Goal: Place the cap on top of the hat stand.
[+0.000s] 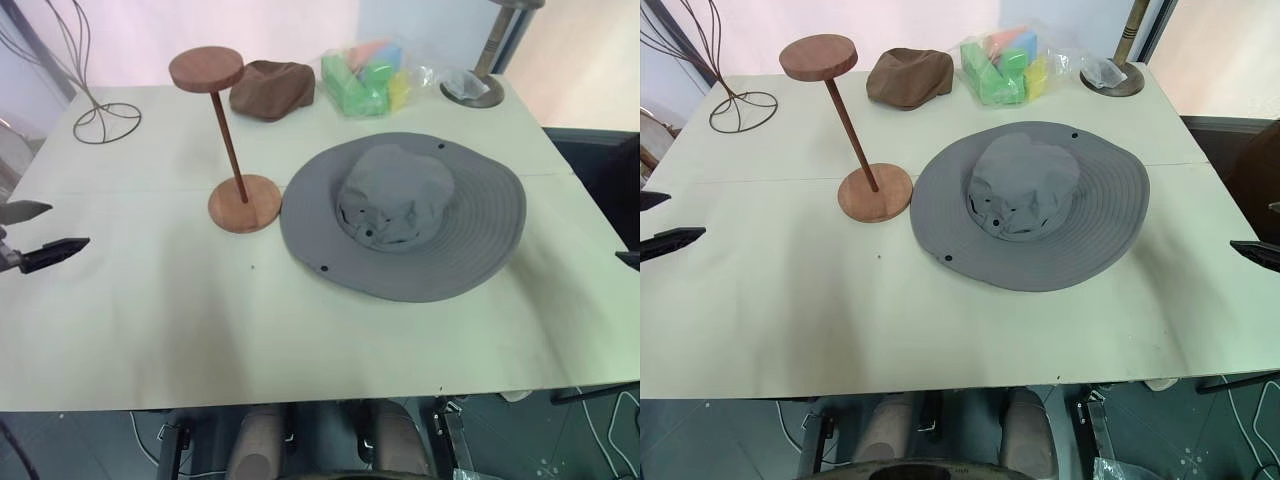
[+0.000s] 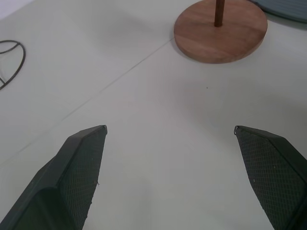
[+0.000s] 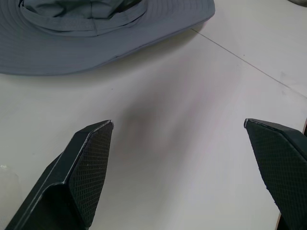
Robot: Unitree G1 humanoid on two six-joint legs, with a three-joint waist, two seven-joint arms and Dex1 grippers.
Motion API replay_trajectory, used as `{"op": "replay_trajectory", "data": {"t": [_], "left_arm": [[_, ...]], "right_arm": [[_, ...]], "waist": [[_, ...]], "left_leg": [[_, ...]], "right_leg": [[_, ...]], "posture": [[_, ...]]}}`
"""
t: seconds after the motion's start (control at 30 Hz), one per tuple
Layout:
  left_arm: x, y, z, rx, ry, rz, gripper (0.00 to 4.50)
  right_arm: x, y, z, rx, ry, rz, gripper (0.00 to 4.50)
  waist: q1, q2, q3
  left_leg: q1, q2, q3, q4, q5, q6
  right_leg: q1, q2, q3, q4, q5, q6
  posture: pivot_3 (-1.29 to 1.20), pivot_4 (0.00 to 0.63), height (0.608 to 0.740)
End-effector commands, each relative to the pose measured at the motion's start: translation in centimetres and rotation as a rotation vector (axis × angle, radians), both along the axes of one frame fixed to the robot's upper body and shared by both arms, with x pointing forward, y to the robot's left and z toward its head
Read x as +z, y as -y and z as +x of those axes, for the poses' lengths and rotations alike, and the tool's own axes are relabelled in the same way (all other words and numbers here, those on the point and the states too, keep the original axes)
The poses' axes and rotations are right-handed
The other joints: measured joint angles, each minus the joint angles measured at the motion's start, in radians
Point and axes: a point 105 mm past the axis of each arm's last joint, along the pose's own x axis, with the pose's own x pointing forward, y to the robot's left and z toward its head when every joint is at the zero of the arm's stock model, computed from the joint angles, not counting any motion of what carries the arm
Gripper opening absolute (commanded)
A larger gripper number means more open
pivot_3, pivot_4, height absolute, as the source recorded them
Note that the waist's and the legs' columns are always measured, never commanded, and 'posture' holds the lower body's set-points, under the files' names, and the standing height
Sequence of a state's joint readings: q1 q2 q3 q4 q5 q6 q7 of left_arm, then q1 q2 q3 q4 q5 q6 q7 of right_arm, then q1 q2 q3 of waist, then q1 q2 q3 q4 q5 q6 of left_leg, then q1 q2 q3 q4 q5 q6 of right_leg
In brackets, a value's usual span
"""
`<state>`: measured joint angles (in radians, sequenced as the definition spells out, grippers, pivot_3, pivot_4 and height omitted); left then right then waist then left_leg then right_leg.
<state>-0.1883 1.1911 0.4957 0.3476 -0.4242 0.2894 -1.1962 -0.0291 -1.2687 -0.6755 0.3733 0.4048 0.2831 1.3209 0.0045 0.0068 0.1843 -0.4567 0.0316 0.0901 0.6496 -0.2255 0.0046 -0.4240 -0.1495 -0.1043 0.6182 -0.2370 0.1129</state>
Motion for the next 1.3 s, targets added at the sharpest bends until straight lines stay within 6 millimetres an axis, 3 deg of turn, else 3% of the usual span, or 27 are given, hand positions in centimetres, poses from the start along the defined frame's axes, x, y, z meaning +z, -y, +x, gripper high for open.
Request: {"op": "replay_trajectory", "data": {"t": [0.03, 0.17, 0.33, 0.53, 0.67, 0.77, 0.9, 1.03, 1.3], "left_arm": [[1.5, 0.4, 0.1, -0.023, 0.063, 0.019, 4.47], [1.9, 0.8, 0.5, -0.031, 0.075, 0.017, 4.47], [4.3, 2.9, 1.7, -0.129, 0.087, -0.071, 4.47], [7.3, 9.5, 1.8, -0.441, 0.015, -0.134, 4.47], [9.2, 14.7, 0.6, -0.712, -0.053, -0.140, 4.47], [9.7, 16.8, -0.1, -0.851, -0.114, -0.143, 4.47], [8.6, 18.6, -0.4, -0.945, -0.177, -0.081, 4.47], [8.1, 19.6, -0.3, -0.996, -0.209, -0.068, 4.47], [8.2, 20.7, -0.7, -1.064, -0.234, -0.074, 4.47]], "right_arm": [[0.9, 0.2, 0.1, -0.005, 0.055, -0.028, 4.50], [1.1, 0.3, 0.2, -0.015, 0.084, -0.040, 4.50], [2.2, -0.1, 0.7, -0.004, 0.114, -0.093, 4.50], [4.6, -2.4, 0.6, 0.079, 0.149, -0.213, 4.50], [4.8, -6.9, -0.4, 0.213, 0.171, -0.338, 4.50], [3.1, -10.1, -1.6, 0.302, 0.148, -0.408, 4.50], [0.2, -13.1, -2.8, 0.379, 0.132, -0.527, 4.50], [-3.5, -14.8, -3.2, 0.424, 0.136, -0.633, 4.50], [-9.6, -17.3, -1.7, 0.433, 0.225, -0.726, 4.50]], "waist": [[0.000, 0.000, 0.000], [-0.002, 0.000, 0.000], [0.004, 0.000, 0.000], [0.005, -0.002, 0.000], [0.008, -0.002, 0.000], [0.009, -0.003, 0.000], [0.008, -0.005, 0.000], [0.009, -0.009, 0.000], [0.007, -0.012, 0.002]], "left_leg": [[0.000, 0.000, 0.000, 0.000, 0.000, 0.000], [0.000, 0.000, 0.000, 0.000, 0.000, 0.000], [0.001, 0.000, 0.000, 0.002, 0.002, -0.002], [0.003, -0.001, 0.000, 0.004, 0.003, -0.003], [0.004, -0.001, -0.001, 0.004, 0.005, -0.007], [0.006, -0.001, -0.002, 0.004, 0.006, -0.008], [0.013, -0.001, -0.004, 0.004, 0.003, -0.003], [0.013, -0.001, -0.006, 0.005, 0.003, -0.003], [0.012, -0.001, -0.008, 0.008, 0.002, -0.002]], "right_leg": [[0.000, 0.000, 0.000, 0.000, 0.000, 0.000], [0.000, 0.000, 0.000, 0.002, 0.000, 0.000], [0.001, 0.000, 0.000, 0.004, 0.000, 0.000], [0.001, 0.000, 0.000, 0.011, -0.001, 0.001], [0.002, 0.001, 0.000, 0.014, -0.001, 0.002], [0.004, 0.001, 0.000, 0.014, -0.001, 0.002], [0.011, 0.002, 0.000, 0.012, -0.004, 0.005], [0.012, 0.002, 0.000, 0.011, -0.005, 0.004], [0.013, 0.002, 0.000, 0.012, -0.007, 0.000]], "posture": [[0.00, 0.150, 0.740], [0.00, 0.150, 0.740], [0.00, 0.150, 0.740], [0.00, 0.150, 0.740], [0.00, 0.150, 0.740], [0.00, 0.150, 0.740], [0.00, 0.150, 0.740], [0.00, 0.150, 0.740], [0.00, 0.150, 0.740]]}}
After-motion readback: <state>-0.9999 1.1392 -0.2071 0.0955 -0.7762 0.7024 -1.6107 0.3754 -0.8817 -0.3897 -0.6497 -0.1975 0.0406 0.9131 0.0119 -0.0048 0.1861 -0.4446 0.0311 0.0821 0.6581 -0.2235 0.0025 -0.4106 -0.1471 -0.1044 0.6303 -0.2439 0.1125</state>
